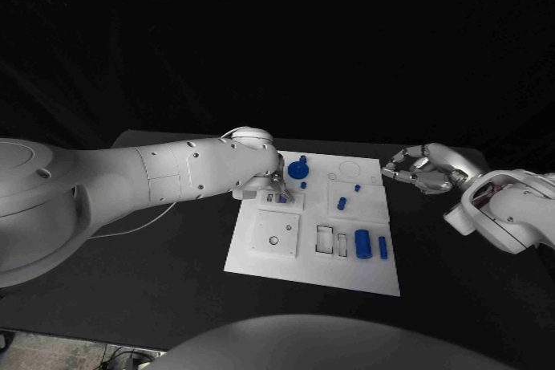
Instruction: Assemble the parts on the task board
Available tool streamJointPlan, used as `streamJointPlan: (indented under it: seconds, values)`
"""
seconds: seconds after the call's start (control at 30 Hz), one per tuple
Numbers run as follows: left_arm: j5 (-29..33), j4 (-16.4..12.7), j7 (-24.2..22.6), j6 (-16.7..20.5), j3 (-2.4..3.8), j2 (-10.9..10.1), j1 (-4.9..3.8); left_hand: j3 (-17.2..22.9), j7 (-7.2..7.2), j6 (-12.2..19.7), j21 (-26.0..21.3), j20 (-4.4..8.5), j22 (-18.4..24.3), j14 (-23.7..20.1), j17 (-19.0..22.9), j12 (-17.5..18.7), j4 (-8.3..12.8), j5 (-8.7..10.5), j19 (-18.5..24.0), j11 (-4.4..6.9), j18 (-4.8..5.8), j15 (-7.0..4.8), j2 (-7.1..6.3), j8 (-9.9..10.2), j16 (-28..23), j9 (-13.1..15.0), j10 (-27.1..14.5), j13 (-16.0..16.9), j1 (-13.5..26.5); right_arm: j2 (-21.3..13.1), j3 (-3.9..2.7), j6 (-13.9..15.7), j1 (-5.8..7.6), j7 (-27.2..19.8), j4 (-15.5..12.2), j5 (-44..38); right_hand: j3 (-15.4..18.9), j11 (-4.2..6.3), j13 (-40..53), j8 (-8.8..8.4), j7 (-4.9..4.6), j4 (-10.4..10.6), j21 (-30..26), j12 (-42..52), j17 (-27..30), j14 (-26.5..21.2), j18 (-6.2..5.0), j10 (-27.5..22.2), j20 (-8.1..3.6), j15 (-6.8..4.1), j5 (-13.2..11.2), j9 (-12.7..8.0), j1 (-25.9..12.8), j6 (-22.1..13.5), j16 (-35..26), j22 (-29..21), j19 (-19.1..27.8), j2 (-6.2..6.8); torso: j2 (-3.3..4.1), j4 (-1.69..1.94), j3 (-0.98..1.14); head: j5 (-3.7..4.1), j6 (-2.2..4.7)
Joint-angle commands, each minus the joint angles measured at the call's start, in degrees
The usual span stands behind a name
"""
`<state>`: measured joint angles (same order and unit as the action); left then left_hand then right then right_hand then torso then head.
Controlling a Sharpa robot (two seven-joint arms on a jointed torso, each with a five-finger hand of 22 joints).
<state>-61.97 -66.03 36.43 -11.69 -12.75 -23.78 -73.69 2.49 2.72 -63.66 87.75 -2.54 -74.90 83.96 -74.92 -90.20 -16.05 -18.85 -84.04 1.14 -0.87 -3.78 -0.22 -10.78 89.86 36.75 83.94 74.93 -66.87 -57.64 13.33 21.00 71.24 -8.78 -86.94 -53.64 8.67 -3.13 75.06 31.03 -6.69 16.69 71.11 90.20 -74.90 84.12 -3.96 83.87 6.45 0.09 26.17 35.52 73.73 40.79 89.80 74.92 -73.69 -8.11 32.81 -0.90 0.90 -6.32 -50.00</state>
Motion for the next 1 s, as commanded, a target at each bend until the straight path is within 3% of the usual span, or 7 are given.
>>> streamJointPlan:
  seconds: [0.03, 0.23, 0.47, 0.73, 0.9, 1.0]
  values:
    - [1.2, 0.1, -0.8, -0.2, 0.04, 0.2, 0.10, 0.6, -0.38, 0.0, -0.4, -0.04, -13.6, 6.0, -15.1, 0.2, 0.1, -0.45, -4.1, 0.34, 0.08, -0.19, -0.07, -0.4, 0.1, 0.5, 6.1, 15.1, -1.2, 0.0, 0.00, -0.8, -0.03, 0.0, 0.0, -0.2, 0.0, 0.21, 14.9, -0.02, -0.01, -0.1, -0.2, -0.2, -15.1, 5.9, -0.90, 6.1, 0.15, 0.07, 0.3, -0.1, -0.2, 0.3, 0.2, 8.6, -0.2, -0.46, 0.01, 0.03, -0.01, -0.03, 0.00]
    - [1.1, 0.1, -0.7, -0.2, 0.04, 0.2, 0.22, 2.1, -0.82, 0.1, -0.4, 0.34, -13.6, 6.0, -15.1, 0.2, 1.3, -1.26, -4.1, 0.76, 0.08, -0.57, -0.53, -1.5, 0.1, 2.1, 6.1, 15.1, -4.1, 0.1, 0.00, -0.8, -0.03, 0.0, 0.1, -0.2, 0.0, 0.21, 14.9, -0.02, -0.01, -0.1, -0.2, -0.2, -15.1, 5.9, -0.90, 6.1, 0.15, 0.07, 0.3, -0.1, -0.2, 0.3, 0.2, 8.6, -0.2, -0.46, 0.00, 0.02, 0.02, -0.10, 0.00]
    - [1.0, 0.3, -1.0, 0.2, 0.04, 0.4, 0.28, 4.3, -1.41, 0.1, -0.4, 0.81, -13.7, 6.0, -15.1, 0.2, 2.6, -5.90, -4.2, 1.30, 0.09, -1.05, -0.83, -3.3, 0.1, 4.3, 6.1, 15.1, -6.9, 0.2, 0.00, -0.8, -0.03, 0.0, 0.1, -0.2, 0.0, 0.20, 14.9, -0.03, -0.01, -0.1, -0.2, -0.2, -15.1, 5.9, -0.92, 6.1, 0.16, 0.08, 0.3, -0.1, -0.1, 0.3, 0.2, 8.6, -0.2, -0.51, 0.00, 0.00, 0.00, -0.12, 0.00]
    - [0.1, 0.6, -1.3, 0.5, 0.04, 0.6, 0.30, 9.9, -1.70, 0.7, -0.5, 1.27, -13.7, 6.0, -15.1, 0.2, 3.1, -6.43, -4.2, 1.65, 0.07, -1.40, -1.59, -5.0, 0.1, 6.8, 6.1, 15.1, -8.7, 0.1, 0.00, -0.8, -0.03, 0.0, 0.2, -0.2, 0.0, 0.20, 14.9, -0.04, -0.01, -0.1, -0.4, -0.2, -15.1, 5.9, -0.95, 6.1, 0.16, 0.08, 0.4, -0.1, -0.1, 0.3, 0.2, 8.5, -0.1, -0.55, -0.02, -0.03, 0.01, -0.09, 0.00]
    - [0.2, 0.6, -2.5, 0.7, 0.04, 0.7, 0.30, 14.1, -1.70, 1.1, -0.6, 1.25, -13.7, 6.0, -15.1, 0.2, 3.3, -6.62, -4.1, 1.66, 0.06, -1.44, -3.00, -5.9, 0.1, 8.2, 6.1, 15.1, -8.8, 0.1, 0.00, -0.8, -0.03, 0.0, 0.2, -0.2, 0.0, 0.20, 14.9, -0.04, -0.01, -0.1, -0.4, -0.2, -15.1, 5.9, -0.95, 6.1, 0.16, 0.08, 0.4, -0.1, -0.1, 0.3, 0.2, 8.5, -0.1, -0.55, 0.02, -0.01, -0.01, 0.05, 0.00]
    - [1.3, 0.6, -3.2, 0.9, 0.05, 0.7, 0.30, 19.3, -1.93, 1.1, -0.6, 1.38, -13.8, 6.0, -15.1, 0.2, 3.6, -6.53, -4.2, 1.87, 0.07, -1.59, -5.13, -8.2, 0.1, 10.9, 6.1, 15.1, -8.1, 0.1, 0.00, -0.9, -0.03, 0.1, 0.2, -0.2, 0.0, 0.19, 14.9, -0.05, -0.02, -0.1, -0.4, -0.2, -15.1, 5.9, -0.97, 6.1, 0.17, 0.08, 0.5, -0.1, -0.2, 0.3, 0.2, 8.5, 0.0, -0.61, 0.02, 0.02, 0.00, 0.02, 0.00]
